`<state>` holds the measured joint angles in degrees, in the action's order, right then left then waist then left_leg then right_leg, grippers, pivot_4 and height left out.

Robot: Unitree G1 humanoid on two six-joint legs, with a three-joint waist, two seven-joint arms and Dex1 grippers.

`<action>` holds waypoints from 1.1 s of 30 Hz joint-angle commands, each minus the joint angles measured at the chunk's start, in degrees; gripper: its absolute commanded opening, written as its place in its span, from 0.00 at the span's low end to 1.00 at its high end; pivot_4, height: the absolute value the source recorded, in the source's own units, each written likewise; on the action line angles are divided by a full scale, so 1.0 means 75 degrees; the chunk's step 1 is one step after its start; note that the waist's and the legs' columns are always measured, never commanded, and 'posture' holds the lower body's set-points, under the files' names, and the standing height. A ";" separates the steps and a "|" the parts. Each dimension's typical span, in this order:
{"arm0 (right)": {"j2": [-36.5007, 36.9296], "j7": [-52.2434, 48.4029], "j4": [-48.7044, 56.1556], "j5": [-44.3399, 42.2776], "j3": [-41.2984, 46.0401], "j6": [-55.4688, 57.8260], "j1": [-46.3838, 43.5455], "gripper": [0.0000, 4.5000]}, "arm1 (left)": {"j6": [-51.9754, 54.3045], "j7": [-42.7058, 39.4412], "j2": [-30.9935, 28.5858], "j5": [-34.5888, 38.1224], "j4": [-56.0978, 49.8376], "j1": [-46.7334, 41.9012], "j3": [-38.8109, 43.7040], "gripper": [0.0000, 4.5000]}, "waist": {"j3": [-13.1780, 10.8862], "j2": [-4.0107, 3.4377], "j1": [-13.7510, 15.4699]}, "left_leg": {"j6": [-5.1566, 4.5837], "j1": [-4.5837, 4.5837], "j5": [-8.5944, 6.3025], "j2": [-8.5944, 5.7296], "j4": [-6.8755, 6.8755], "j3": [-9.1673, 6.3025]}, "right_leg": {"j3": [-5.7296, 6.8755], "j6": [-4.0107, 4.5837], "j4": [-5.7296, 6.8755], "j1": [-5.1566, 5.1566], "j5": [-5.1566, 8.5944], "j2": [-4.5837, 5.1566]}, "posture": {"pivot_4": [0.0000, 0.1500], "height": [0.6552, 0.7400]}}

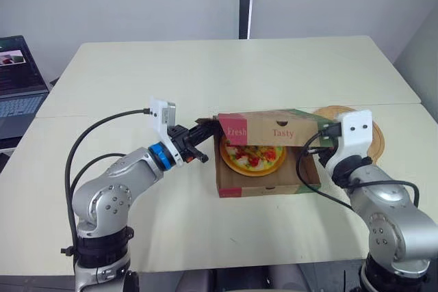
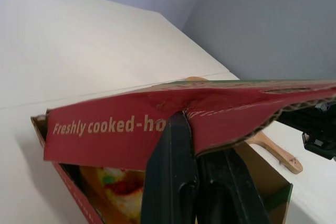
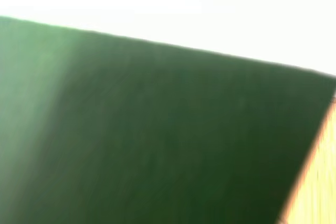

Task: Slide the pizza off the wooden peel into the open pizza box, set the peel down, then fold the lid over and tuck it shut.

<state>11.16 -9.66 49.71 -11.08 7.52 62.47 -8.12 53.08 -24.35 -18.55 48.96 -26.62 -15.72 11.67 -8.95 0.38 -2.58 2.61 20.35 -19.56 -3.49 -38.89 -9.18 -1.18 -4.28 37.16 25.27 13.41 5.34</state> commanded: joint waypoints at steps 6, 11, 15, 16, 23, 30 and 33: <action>-0.0135 -0.0173 0.0210 -0.0299 -0.0031 -0.1080 0.0504 0.15 | -0.0660 0.0096 -0.0022 -0.0340 -0.0128 0.0286 -0.0420 0.00 | 0.0002 -0.0001 0.0102 | -0.0001 -0.0021 0.0000 0.0002 0.0000 0.0005 | -0.0006 0.0000 0.0001 -0.0016 0.0000 -0.0005 | 1.00 1.00; 0.0697 -0.1306 0.0313 -0.1159 0.0741 -0.0975 0.1335 0.52 | -0.0892 0.0007 -0.0083 -0.0473 -0.0093 0.0323 -0.0587 0.00 | 0.0002 -0.0001 0.0132 | -0.0003 -0.0040 -0.0002 0.0001 0.0002 0.0005 | -0.0007 0.0000 -0.0008 -0.0041 0.0000 -0.0006 | 1.00 1.00; 0.1875 -0.2672 0.0203 -0.2247 0.1802 -0.0888 0.2110 0.83 | -0.1058 -0.0054 -0.0123 -0.0555 -0.0062 0.0398 -0.0691 0.00 | 0.0002 -0.0001 0.0154 | -0.0011 -0.0075 -0.0006 0.0005 0.0007 0.0000 | 0.0000 0.0000 -0.0025 -0.0093 0.0001 -0.0012 | 1.00 1.00; 0.2315 -0.3066 0.0057 -0.2337 0.2165 -0.1036 0.2330 0.83 | -0.1106 -0.0083 -0.0136 -0.0589 -0.0039 0.0422 -0.0714 0.00 | 0.0001 -0.0001 0.0163 | -0.0013 -0.0082 -0.0007 0.0007 0.0007 -0.0003 | 0.0004 -0.0001 -0.0029 -0.0107 0.0002 -0.0013 | 1.00 1.00; 0.4277 -0.4090 -0.1606 -0.3602 0.4455 -0.0862 0.1584 0.69 | -0.1385 -0.0302 -0.0250 -0.0803 0.0124 0.0438 -0.0855 0.00 | -0.0001 0.0004 0.0152 | -0.0049 -0.0142 -0.0027 0.0013 0.0011 0.0007 | -0.0004 -0.0004 -0.0039 -0.0169 0.0006 -0.0024 | 1.00 1.00; 0.5202 -0.3768 -0.2636 -0.4201 0.3370 -0.0533 -0.0843 0.16 | -0.1567 -0.0553 -0.0345 -0.0982 0.0313 0.0341 -0.1042 0.00 | -0.0004 0.0008 0.0219 | -0.0045 -0.0182 -0.0025 0.0020 0.0019 0.0002 | 0.0004 -0.0001 -0.0049 -0.0217 0.0009 -0.0023 | 1.00 1.00; 0.5285 -0.3740 -0.2803 -0.4078 0.2208 -0.0616 -0.1776 0.00 | -0.1668 -0.0661 -0.0436 -0.1141 0.0390 0.0297 -0.1104 0.00 | -0.0005 0.0008 0.0229 | -0.0037 -0.0187 -0.0021 0.0018 0.0016 0.0003 | 0.0003 -0.0002 -0.0053 -0.0225 0.0009 -0.0021 | 1.00 1.00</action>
<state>49.51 -37.93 28.18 -41.62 26.73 58.43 -19.22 41.35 -28.70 -21.22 41.31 -23.83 -13.20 3.73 -8.98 0.44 -0.86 2.34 18.94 -19.71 -3.35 -38.76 -9.15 -1.15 -4.29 36.76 23.58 13.48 5.19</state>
